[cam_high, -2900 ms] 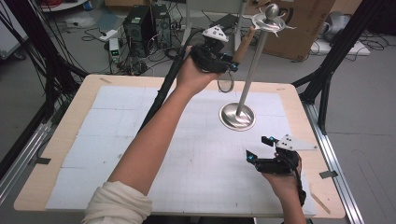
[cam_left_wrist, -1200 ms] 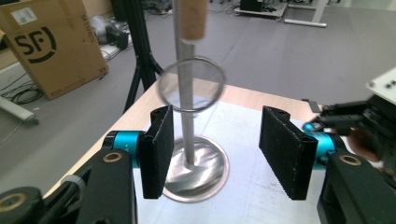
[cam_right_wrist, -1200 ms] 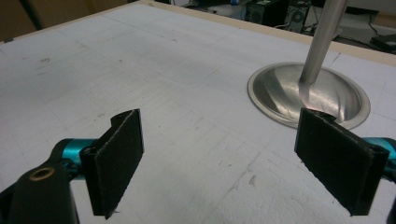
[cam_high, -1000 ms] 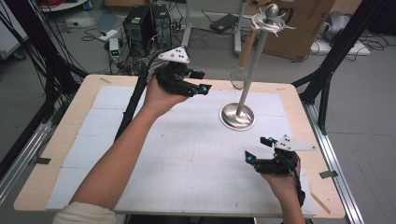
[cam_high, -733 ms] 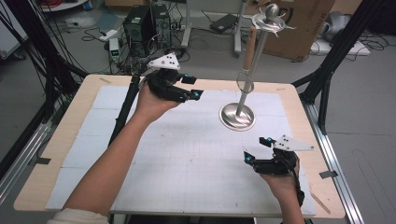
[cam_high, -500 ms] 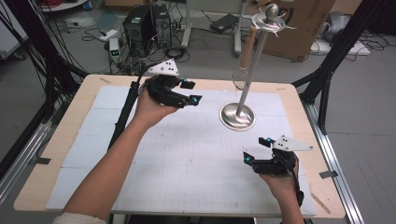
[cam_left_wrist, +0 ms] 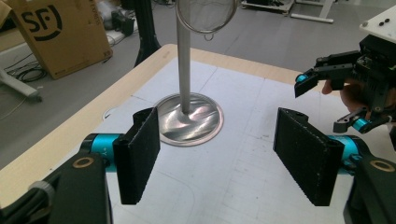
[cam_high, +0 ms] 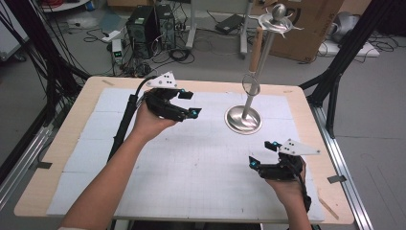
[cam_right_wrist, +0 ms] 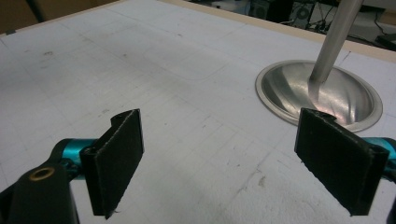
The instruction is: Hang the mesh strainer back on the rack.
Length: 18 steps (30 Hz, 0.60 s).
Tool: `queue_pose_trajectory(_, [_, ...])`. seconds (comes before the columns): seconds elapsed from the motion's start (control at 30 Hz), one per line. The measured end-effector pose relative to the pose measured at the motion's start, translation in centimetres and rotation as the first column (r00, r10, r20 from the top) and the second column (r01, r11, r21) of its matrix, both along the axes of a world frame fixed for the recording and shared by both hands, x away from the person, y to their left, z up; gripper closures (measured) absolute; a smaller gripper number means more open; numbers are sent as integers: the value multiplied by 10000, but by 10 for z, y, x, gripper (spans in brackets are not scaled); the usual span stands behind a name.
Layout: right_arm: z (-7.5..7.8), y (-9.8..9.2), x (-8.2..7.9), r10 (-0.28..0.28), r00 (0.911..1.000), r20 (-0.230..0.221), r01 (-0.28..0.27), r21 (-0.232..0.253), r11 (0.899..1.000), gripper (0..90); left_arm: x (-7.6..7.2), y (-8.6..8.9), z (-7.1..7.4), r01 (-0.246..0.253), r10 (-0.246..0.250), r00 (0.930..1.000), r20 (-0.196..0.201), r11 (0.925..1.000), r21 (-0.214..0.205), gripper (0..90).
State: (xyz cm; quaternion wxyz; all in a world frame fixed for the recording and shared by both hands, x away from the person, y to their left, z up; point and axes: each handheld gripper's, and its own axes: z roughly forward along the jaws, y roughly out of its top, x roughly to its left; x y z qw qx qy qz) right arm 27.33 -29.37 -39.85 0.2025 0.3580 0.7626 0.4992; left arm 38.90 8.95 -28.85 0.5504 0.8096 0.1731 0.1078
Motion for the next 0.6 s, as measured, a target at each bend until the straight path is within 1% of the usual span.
queue_pose_trajectory(0.03, [0,0,0,6,10000,-14,-6,7,10000,145,-1,1,-2,20,-20,10000,-62,10000,-42,322])
queue_pose_trajectory(0.13, [0,1,0,10,10000,-63,-10,25,10000,145,-2,4,-8,42,-42,9997,-220,10000,16,322])
queue_pose_trajectory(0.17, [0,1,0,30,10000,-19,-30,4,10000,145,-2,6,-10,76,-75,9996,-267,10000,42,321])
queue_pose_trajectory(0.27, [0,0,0,2,10000,4,-2,-9,10000,145,-4,10,-14,68,-69,9995,-302,10000,-11,307])
queue_pose_trajectory(0.47, [-1,1,0,-4,10000,-59,4,-31,10000,145,-7,17,-26,-120,119,9990,-428,9999,-10,269])
queue_pose_trajectory(0.6, [-1,2,0,50,10000,-5,-50,-90,9999,145,-8,23,-36,-222,223,9982,-551,9998,21,254])
